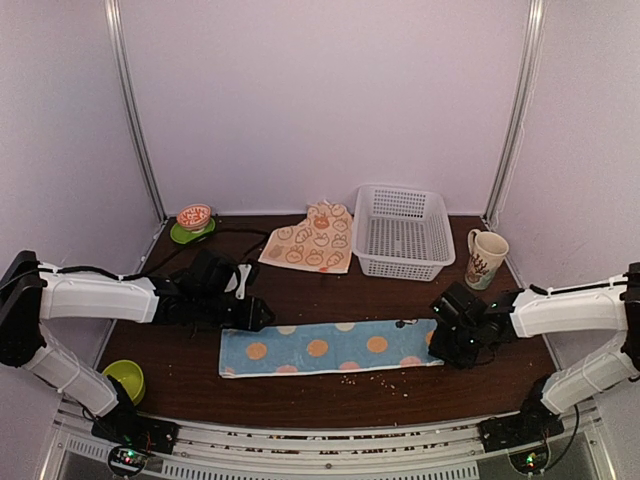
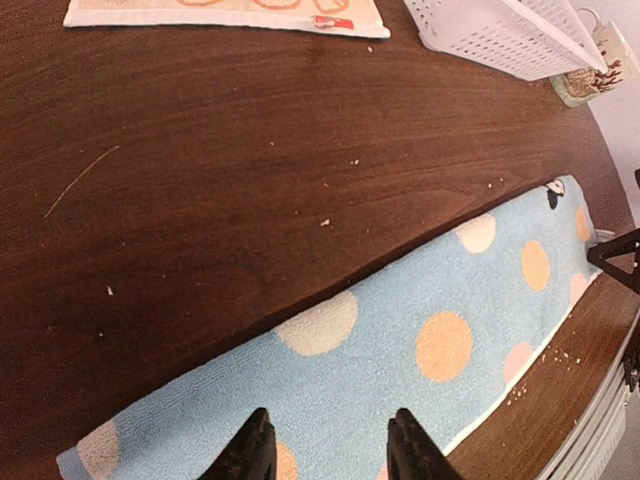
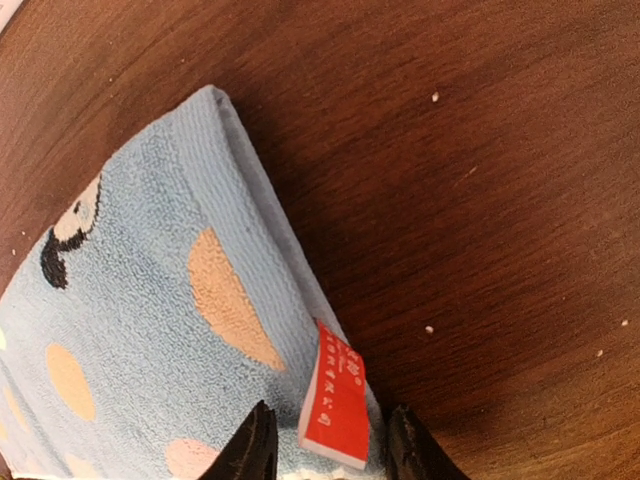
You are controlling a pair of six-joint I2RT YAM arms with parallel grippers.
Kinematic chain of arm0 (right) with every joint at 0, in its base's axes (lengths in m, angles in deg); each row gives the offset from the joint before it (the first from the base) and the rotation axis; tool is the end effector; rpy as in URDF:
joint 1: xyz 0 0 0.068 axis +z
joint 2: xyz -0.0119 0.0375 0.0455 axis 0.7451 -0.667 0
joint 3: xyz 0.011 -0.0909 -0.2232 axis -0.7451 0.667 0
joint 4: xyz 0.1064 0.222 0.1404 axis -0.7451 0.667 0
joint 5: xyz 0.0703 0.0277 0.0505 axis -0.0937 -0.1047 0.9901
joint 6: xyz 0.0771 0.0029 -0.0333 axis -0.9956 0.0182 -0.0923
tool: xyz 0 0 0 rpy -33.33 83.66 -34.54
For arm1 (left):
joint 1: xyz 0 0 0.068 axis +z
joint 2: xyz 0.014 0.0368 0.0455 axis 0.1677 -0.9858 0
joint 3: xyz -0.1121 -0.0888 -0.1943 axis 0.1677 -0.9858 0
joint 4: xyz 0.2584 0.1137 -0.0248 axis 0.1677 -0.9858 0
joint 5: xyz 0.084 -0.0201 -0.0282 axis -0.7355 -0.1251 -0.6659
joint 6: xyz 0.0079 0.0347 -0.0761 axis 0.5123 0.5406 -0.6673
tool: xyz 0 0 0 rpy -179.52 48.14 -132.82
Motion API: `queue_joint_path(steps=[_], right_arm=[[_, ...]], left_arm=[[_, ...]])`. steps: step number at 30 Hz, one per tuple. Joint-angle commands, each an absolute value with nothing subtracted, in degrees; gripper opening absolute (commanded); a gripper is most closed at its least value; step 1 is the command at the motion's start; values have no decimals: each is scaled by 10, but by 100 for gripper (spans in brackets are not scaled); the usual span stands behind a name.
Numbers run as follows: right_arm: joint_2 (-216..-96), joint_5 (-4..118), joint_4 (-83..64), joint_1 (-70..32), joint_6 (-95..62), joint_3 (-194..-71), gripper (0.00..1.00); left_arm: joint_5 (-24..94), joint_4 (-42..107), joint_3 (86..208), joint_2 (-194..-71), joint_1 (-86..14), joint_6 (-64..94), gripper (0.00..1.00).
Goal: Roll the towels
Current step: Smooth out the towel at the center of the board, then pick up the towel from the center of the board.
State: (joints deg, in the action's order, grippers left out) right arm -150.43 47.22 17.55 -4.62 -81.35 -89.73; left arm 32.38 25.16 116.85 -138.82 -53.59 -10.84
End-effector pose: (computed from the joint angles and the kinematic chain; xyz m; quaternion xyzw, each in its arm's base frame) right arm 0.1832 0.1710 0.0612 0.2425 0.9547 0.1376 0.1045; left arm 0.2361 -0.2378 0.1127 0.0682 0.9205 -0.2855 0.2578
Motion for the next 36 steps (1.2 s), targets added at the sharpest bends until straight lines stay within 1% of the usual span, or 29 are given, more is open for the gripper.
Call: queue_joint_path(steps=[1, 7, 15, 22, 31, 33, 36], right_arm=[[-1545, 526, 228, -45, -801, -875, 36], [-1553, 537, 229, -44, -797, -865, 19], [-1501, 502, 248, -45, -799, -885, 0], [-1461, 405, 316, -45, -712, -977, 0], [-1435, 307, 373, -45, -571, -1047, 0], [-1430, 302, 382, -45, -539, -1064, 0], [-1432, 332, 389, -42, -485, -1098, 0]], left_arm=[[331, 289, 1166, -1395, -538, -109, 39], [338, 292, 1170, -1404, -538, -105, 39], [335, 280, 1175, -1405, -538, -98, 39], [330, 268, 1182, -1414, -538, -94, 39], [331, 261, 1180, -1439, -538, -101, 39], [335, 261, 1180, -1444, -538, -104, 39], [335, 261, 1180, -1444, -538, -112, 39]])
